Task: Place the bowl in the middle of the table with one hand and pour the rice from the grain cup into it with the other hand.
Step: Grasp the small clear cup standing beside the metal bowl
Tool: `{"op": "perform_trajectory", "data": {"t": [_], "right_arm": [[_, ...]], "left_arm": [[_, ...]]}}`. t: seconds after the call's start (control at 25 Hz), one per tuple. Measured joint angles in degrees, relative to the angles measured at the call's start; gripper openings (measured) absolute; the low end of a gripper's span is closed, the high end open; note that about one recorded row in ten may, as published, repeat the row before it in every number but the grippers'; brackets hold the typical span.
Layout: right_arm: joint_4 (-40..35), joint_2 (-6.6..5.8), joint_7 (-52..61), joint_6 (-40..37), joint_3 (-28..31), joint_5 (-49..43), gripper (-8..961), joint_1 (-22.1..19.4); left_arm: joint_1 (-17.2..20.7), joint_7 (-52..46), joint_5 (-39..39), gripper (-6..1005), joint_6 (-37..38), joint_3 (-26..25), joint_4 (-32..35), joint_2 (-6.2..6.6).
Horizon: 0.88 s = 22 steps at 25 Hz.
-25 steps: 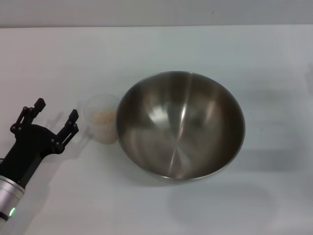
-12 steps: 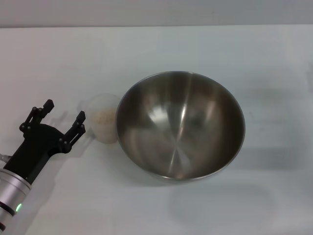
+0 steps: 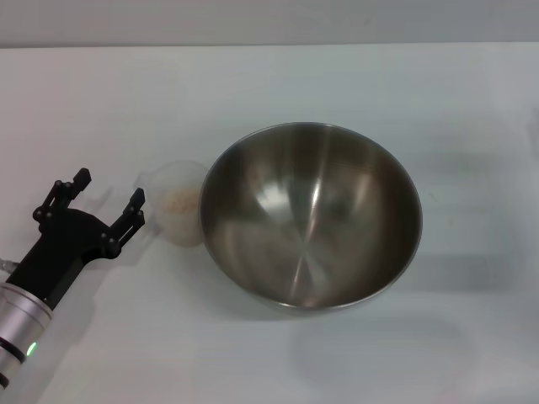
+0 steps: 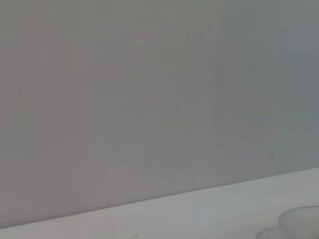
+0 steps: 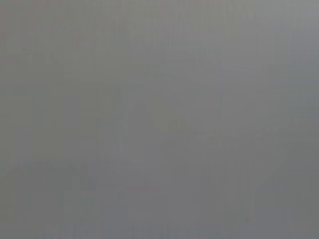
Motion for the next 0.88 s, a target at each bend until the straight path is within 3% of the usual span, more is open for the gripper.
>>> {"op": "perform_trajectory", "data": {"t": [0.88], "right_arm": [[0.0, 0.18, 0.37, 0.01, 0.0, -0.24, 519, -0.03]], "left_arm": [[-2.87, 0.25, -0.11, 823, -3.89, -0.05, 0.22, 0.06]]}}
